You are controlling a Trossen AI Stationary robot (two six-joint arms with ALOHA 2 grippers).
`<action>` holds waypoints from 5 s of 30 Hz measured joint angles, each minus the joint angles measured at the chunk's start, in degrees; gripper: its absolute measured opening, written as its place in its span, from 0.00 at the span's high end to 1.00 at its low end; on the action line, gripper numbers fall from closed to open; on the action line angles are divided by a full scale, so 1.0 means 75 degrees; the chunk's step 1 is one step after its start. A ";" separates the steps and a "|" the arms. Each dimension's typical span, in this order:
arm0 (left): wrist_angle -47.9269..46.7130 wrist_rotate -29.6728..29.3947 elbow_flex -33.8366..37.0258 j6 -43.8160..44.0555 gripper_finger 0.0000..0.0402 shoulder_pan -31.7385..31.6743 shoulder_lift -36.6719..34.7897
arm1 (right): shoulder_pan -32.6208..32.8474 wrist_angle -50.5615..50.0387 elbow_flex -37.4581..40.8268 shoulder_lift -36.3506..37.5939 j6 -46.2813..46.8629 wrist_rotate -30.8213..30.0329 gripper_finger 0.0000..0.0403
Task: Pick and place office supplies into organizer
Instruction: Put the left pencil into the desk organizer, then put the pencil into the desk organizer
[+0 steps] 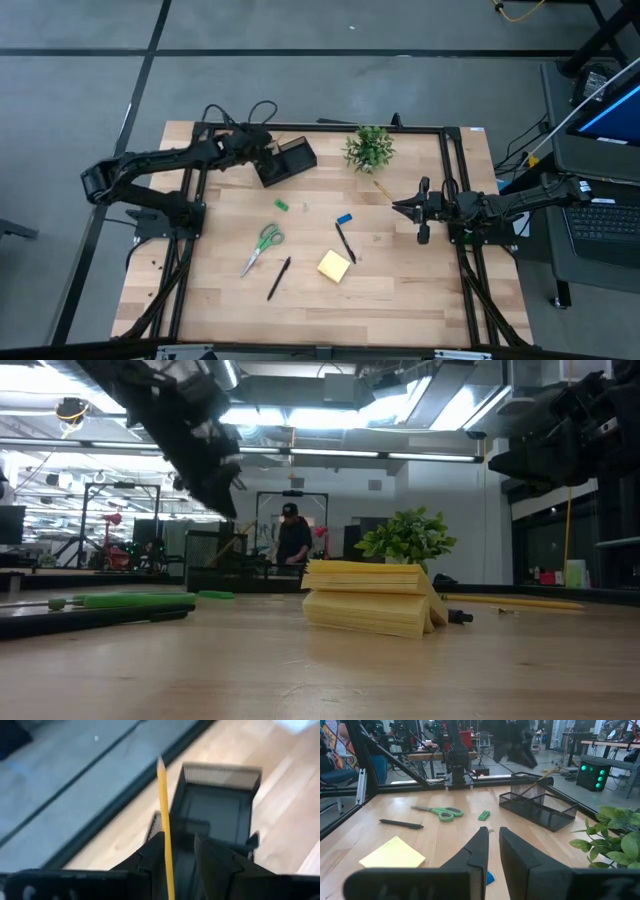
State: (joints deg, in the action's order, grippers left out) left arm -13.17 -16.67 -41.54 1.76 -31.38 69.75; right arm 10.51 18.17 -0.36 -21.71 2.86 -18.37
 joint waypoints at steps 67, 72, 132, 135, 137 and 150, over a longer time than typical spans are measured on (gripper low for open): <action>0.4736 0.0035 0.3745 0.0667 0.84 0.3244 -0.3566 | -0.1769 -0.7926 -0.5068 -0.6547 0.3925 0.0861 0.58; 0.4725 0.0035 0.3745 0.0667 0.84 0.3244 -0.3566 | -0.2206 -0.7916 -0.5068 -0.6845 0.3787 0.1104 0.58; 0.4352 0.0029 0.3745 0.0686 0.84 0.3244 -0.3566 | -0.3641 -0.7356 -0.5074 -0.8451 0.3382 0.2404 0.74; 0.4352 0.0029 0.3747 0.0679 0.84 0.3244 -0.3566 | -0.3641 -0.7356 -0.5074 -0.8451 0.3382 0.2404 0.74; 0.4352 0.0029 0.3745 0.0670 0.84 0.3244 -0.3566 | -0.3640 -0.7356 -0.5074 -0.8450 0.3389 0.2404 0.74; 0.4352 0.0029 0.3745 0.0670 0.83 0.3244 -0.3566 | -0.3638 -0.7361 -0.5068 -0.8451 0.3587 0.2447 0.77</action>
State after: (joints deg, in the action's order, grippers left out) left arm 19.46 -16.45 -13.45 6.79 -7.05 43.00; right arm -16.78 -37.04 -38.37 -85.10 29.76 -0.02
